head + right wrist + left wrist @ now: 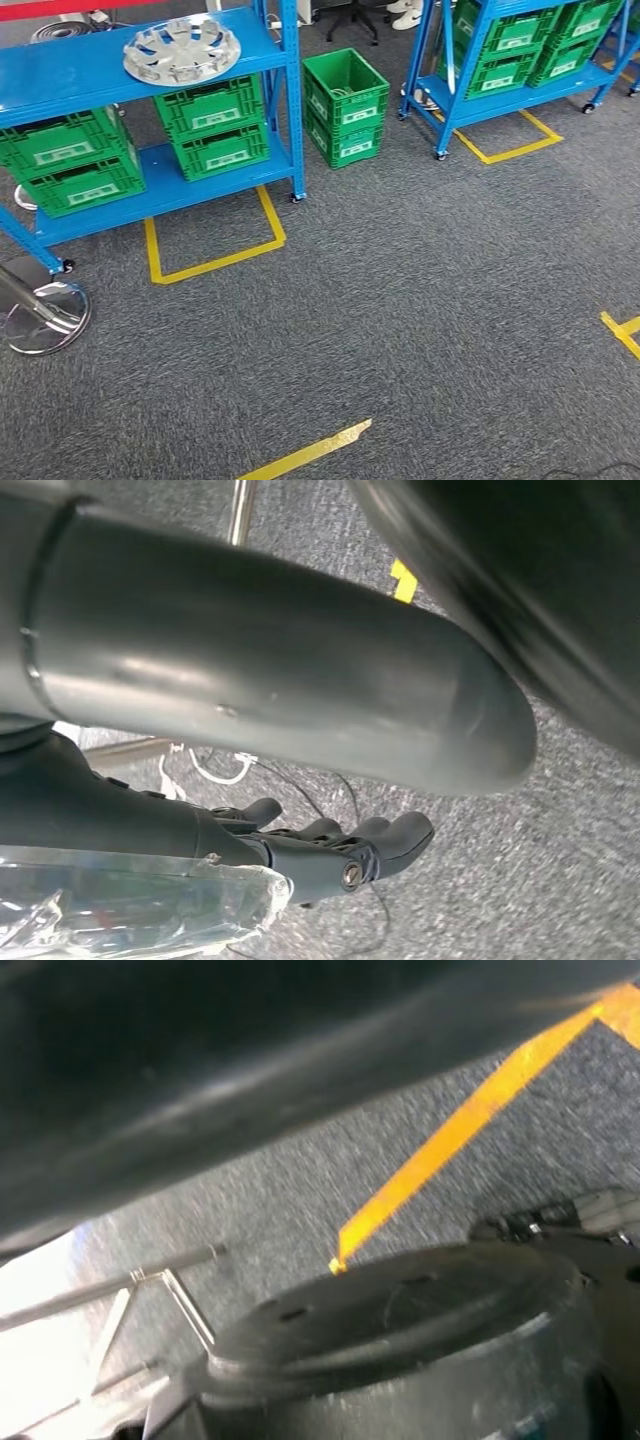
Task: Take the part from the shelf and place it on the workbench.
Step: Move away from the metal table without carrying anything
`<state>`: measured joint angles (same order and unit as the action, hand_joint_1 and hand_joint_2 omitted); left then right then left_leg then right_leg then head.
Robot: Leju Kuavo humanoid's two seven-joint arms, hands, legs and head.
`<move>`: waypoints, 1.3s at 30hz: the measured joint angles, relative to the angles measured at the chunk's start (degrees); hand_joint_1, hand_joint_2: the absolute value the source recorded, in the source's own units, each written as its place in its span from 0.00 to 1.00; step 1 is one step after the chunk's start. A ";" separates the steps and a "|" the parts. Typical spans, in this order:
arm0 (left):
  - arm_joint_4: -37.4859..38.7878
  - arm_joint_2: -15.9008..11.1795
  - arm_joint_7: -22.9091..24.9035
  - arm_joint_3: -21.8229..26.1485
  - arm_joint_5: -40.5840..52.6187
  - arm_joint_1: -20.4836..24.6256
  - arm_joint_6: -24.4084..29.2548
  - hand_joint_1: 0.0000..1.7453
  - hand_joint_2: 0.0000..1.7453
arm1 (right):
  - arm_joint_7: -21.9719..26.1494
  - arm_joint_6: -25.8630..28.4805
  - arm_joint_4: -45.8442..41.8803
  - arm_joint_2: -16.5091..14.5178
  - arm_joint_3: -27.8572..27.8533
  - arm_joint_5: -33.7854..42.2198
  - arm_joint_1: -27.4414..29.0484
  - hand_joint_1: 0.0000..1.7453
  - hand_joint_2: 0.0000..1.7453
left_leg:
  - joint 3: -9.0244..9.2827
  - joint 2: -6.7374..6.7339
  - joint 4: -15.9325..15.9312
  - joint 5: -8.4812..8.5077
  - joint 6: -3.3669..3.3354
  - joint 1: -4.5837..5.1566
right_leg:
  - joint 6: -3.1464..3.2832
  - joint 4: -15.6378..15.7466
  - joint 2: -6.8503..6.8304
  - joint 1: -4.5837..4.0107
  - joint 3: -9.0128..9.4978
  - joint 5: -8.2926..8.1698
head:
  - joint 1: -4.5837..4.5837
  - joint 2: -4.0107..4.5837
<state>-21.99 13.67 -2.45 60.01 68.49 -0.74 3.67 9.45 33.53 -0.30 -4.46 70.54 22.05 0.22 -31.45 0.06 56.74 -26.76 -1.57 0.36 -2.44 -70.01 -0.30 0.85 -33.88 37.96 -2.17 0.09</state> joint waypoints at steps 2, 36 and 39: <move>0.00 0.04 0.00 0.16 0.02 0.03 -0.03 0.00 0.00 | -0.02 -0.01 0.04 0.00 -0.10 -0.01 0.16 0.00 0.00 | 0.16 1.72 0.03 -0.09 -0.04 0.01 | -0.12 -3.88 0.24 0.01 -2.81 -0.01 | 0.03 0.00; -0.39 0.10 -2.43 3.11 1.08 0.14 -0.30 0.00 0.00 | 2.17 -2.89 0.13 -0.03 -2.44 0.10 -0.21 0.00 0.00 | 0.04 -3.24 0.38 -0.33 1.19 0.51 | 2.14 14.08 -5.94 -0.55 6.33 -6.95 | -0.28 0.00; -0.56 0.15 -2.68 3.33 0.98 0.13 -0.43 0.00 0.00 | 2.17 -2.99 0.13 -0.02 -2.82 0.10 -0.21 0.00 0.00 | 0.06 -3.24 0.40 -0.38 1.09 0.52 | 1.65 14.17 -5.94 -0.50 6.38 -6.97 | -0.29 0.00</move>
<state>-22.55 13.82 -5.13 63.35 69.47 -0.62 3.23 11.63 30.54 -0.17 -4.48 67.71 22.15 0.01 -31.40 -3.17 57.13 -27.14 -0.47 0.89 -0.79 -55.84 -6.24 0.35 -27.50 30.99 -2.46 0.09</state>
